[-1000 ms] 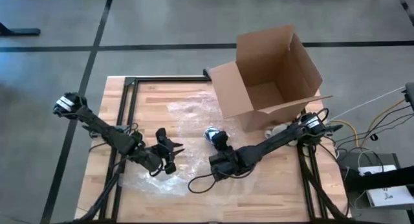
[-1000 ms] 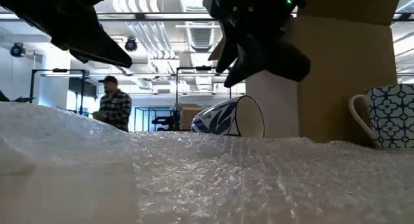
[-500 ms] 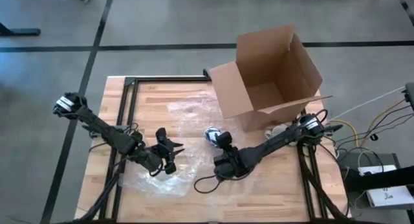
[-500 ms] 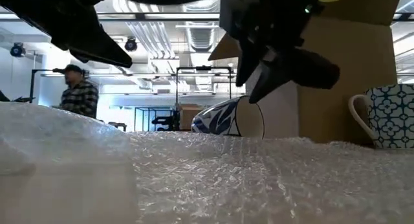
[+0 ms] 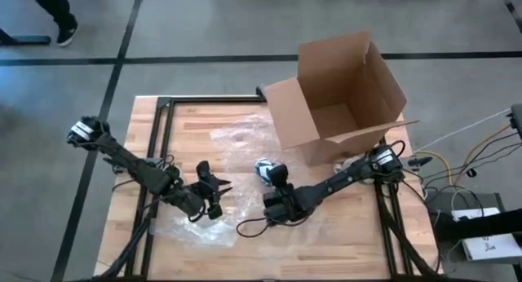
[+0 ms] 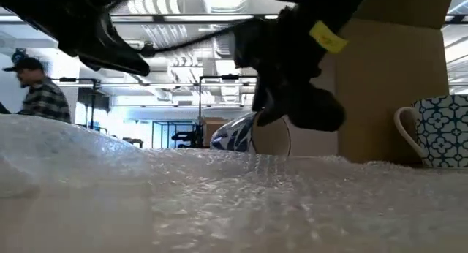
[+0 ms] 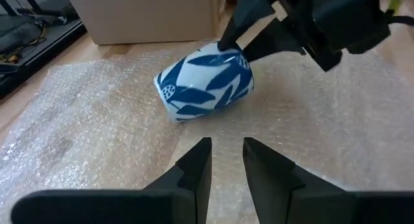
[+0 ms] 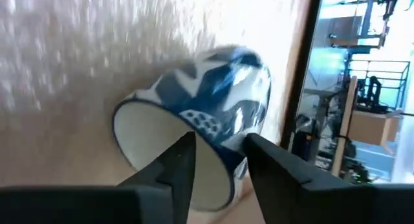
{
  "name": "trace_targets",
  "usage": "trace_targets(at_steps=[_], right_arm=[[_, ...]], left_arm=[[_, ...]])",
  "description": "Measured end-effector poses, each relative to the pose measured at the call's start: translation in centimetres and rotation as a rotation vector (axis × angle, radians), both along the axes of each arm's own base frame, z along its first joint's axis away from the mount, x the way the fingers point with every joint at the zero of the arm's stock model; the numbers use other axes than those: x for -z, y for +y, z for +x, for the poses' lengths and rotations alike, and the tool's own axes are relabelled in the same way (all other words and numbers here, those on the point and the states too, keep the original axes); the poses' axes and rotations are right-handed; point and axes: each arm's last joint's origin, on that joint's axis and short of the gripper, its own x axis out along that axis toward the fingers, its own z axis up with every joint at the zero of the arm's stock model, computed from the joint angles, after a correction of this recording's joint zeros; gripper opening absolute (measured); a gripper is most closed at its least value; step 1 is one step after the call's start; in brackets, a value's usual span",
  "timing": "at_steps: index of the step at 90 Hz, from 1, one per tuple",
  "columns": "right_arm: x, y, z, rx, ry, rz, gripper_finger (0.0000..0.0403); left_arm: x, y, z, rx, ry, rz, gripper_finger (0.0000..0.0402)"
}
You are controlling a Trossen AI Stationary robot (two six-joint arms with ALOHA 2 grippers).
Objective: Wrap mug
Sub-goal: Wrap the blue mug with the right bubble wrap
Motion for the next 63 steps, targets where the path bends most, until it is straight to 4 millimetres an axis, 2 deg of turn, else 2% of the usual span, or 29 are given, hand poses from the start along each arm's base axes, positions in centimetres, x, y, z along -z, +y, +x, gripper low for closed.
trace_targets(at_steps=[19, 35, 63], right_arm=[[-1.0, -0.3, 1.0, 0.112, -0.140, 0.105, 0.0076], [-1.0, -0.9, 1.2, 0.135, -0.136, 0.164, 0.0057], [-1.0, -0.9, 1.2, 0.083, -0.086, 0.138, 0.0051]], left_arm=[[0.0, 0.0, 0.0, 0.000, 0.000, 0.000, 0.0075], [0.0, 0.0, 0.0, 0.000, 0.000, 0.000, 0.0075], [0.0, 0.0, 0.0, 0.000, 0.000, 0.000, 0.0075]])
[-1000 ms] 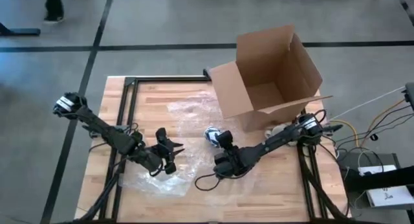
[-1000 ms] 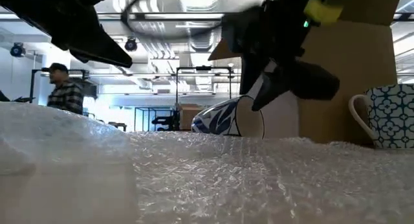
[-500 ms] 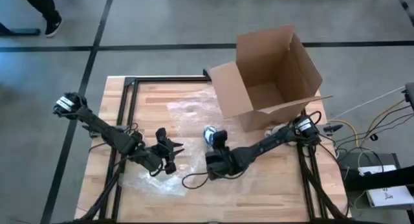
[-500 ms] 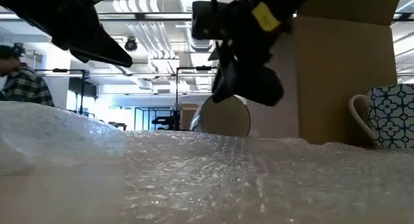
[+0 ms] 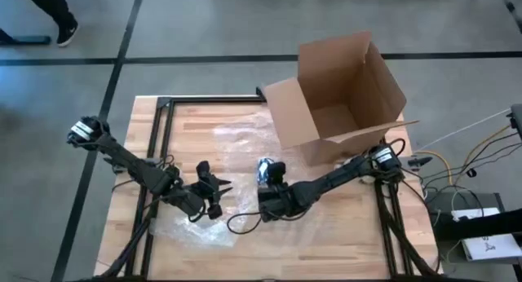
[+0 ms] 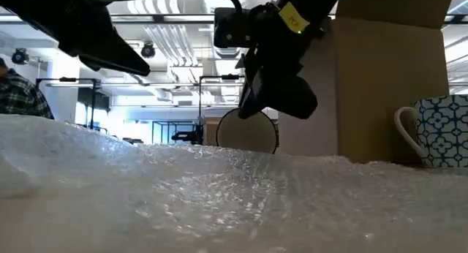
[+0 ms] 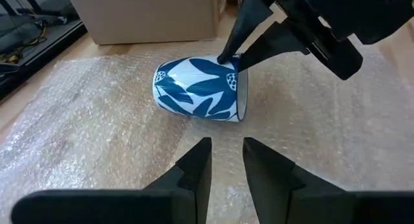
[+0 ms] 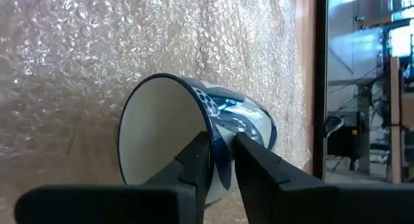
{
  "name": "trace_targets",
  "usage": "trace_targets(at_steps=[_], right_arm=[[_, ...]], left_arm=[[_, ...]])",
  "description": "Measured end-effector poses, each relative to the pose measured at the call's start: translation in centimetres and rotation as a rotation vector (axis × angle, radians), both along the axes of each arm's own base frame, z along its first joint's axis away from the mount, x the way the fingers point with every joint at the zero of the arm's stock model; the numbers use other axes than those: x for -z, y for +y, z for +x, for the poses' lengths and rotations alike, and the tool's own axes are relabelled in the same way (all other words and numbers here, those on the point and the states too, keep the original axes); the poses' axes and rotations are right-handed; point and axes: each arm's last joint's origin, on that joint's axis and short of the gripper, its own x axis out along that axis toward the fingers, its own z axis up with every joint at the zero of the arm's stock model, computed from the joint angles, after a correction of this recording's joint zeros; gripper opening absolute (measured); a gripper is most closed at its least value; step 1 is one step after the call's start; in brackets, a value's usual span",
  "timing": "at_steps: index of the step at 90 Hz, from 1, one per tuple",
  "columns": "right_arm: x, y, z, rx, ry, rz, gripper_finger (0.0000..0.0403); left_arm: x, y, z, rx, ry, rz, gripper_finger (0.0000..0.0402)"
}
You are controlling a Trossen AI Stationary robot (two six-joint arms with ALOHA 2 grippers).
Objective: Wrap mug
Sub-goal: Wrap the blue mug with the right bubble wrap
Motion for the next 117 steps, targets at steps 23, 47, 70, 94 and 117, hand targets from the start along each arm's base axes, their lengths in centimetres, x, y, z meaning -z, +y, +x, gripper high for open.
trace_targets(at_steps=[23, 47, 70, 94, 117], right_arm=[[-0.3, 1.3, -0.5, -0.099, 0.050, -0.183, 0.0007], [-0.8, 3.7, -1.0, -0.147, 0.015, -0.213, 0.0006], [-1.4, 5.3, -1.3, -0.156, -0.034, -0.193, 0.0006], [-0.8, 5.9, -1.4, -0.156, -0.047, -0.140, 0.0007], [-0.3, 7.3, -2.0, -0.247, 0.006, -0.200, 0.0007]], left_arm=[[0.0, 0.0, 0.0, -0.014, -0.006, 0.011, 0.0075], [0.0, 0.1, 0.0, -0.021, -0.009, 0.014, 0.0075], [1.6, 1.4, -0.2, -0.196, -0.041, 0.156, 0.0075], [6.8, 5.9, 0.8, -0.307, 0.063, 0.012, 0.0075], [9.5, 10.2, 2.6, -0.370, 0.191, -0.038, 0.0075]])
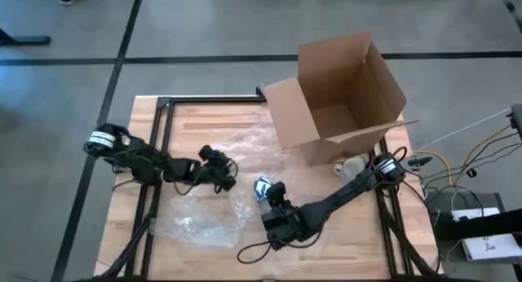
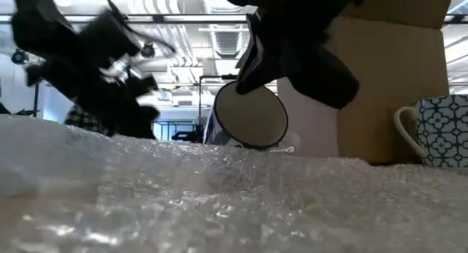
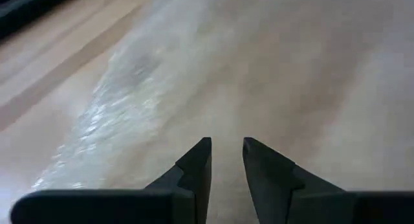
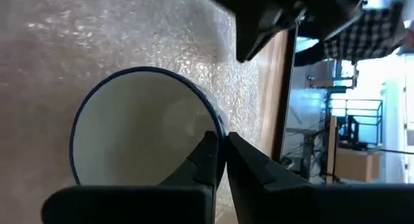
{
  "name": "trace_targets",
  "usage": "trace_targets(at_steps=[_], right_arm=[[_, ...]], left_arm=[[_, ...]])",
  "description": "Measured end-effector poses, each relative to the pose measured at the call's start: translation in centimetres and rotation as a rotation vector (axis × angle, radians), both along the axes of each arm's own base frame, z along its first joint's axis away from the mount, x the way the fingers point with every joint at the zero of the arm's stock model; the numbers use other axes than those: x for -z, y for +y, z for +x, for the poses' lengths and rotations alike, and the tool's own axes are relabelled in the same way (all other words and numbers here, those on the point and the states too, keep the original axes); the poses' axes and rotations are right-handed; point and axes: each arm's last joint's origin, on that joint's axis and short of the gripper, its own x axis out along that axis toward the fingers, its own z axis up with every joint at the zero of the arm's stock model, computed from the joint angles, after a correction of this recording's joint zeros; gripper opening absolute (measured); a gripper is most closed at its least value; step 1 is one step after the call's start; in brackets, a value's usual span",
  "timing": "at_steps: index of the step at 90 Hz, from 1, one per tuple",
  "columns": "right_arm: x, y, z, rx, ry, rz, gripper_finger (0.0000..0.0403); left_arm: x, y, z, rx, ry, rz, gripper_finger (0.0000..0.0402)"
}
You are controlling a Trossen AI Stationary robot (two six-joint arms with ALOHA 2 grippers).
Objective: Wrap mug
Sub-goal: Wrap the blue mug with the right bubble wrap
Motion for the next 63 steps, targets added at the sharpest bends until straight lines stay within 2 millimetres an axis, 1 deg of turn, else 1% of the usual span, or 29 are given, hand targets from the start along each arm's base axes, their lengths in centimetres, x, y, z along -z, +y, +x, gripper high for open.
trace_targets(at_steps=[12, 29, 44, 55, 63], right_arm=[[0.0, 0.6, -0.3, 0.010, -0.026, 0.023, 0.0007], [0.0, 0.9, -0.5, 0.059, -0.083, 0.085, 0.0013], [0.1, 1.2, -0.5, 0.090, -0.112, 0.175, 0.0027], [0.1, 1.4, -0.2, 0.118, -0.161, 0.246, 0.0041], [0.1, 1.3, -0.1, 0.126, -0.172, 0.260, 0.0054]], left_arm=[[0.6, 2.4, 0.4, -0.036, 0.041, -0.027, 0.0075], [0.6, 4.7, 0.2, -0.100, 0.064, -0.021, 0.0075], [0.5, 5.0, -0.1, -0.133, 0.050, -0.048, 0.0075], [0.3, 5.0, 0.0, -0.133, 0.032, -0.070, 0.0075], [0.1, 4.8, 0.0, -0.104, 0.014, -0.108, 0.0075]])
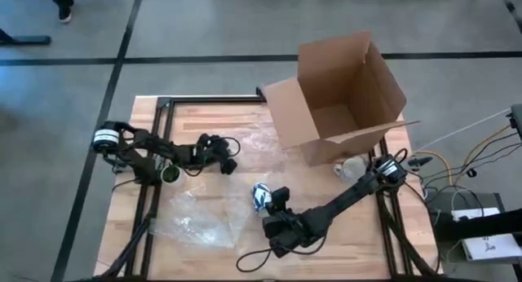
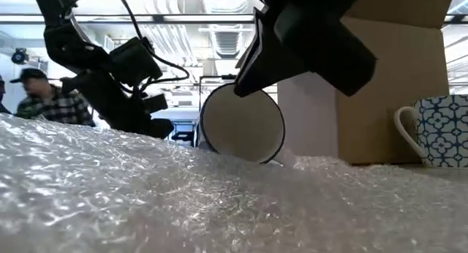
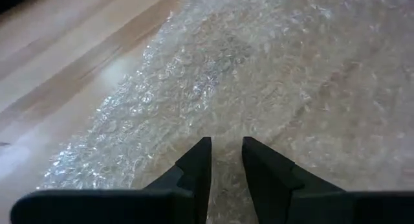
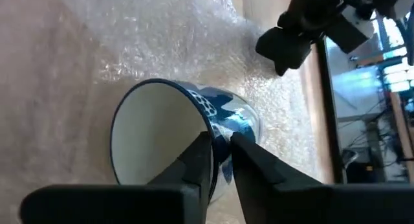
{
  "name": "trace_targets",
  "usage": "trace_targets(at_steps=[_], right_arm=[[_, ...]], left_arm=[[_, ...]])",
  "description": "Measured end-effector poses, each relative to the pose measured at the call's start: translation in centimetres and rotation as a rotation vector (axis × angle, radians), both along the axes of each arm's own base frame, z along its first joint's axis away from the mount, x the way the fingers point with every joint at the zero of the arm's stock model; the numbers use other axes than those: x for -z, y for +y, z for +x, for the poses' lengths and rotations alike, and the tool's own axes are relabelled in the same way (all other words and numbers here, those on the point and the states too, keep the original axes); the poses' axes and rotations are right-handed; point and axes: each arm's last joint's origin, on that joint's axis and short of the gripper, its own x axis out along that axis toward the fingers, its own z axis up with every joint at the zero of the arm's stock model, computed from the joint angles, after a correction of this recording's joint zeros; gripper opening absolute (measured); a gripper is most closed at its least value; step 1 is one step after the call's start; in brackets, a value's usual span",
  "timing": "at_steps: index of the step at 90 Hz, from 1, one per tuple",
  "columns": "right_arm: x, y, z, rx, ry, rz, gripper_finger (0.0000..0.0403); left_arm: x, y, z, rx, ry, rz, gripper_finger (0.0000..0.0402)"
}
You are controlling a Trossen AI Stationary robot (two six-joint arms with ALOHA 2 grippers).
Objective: Wrap mug
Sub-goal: Wrap the blue mug with the right bubble wrap
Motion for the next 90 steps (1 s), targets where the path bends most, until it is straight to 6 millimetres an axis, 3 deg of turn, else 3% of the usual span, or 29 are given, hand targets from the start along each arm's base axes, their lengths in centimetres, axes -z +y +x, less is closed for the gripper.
trace_targets(at_steps=[15, 29, 53, 70, 90], right_arm=[[-0.3, 0.1, 0.2, 0.005, -0.017, 0.014, 0.0091], [-2.3, 0.3, 0.4, -0.027, -0.026, 0.018, 0.0126], [-4.3, 1.5, -0.6, -0.062, -0.017, 0.158, 0.0161], [-4.7, 3.0, -2.0, 0.011, -0.002, 0.415, 0.0160], [-4.6, 4.8, -3.3, 0.228, 0.066, 0.809, 0.0135]], left_arm=[[-1.5, -0.4, 0.1, 0.064, -0.113, -0.119, 0.0075], [-4.2, -0.9, -0.2, 0.144, -0.256, -0.181, 0.0075], [-7.6, -1.6, -1.6, 0.222, -0.330, -0.077, 0.0075], [-8.6, -1.7, -3.0, 0.150, -0.334, -0.050, 0.0075], [-9.9, -4.9, -2.3, 0.357, -0.470, -0.113, 0.0075]])
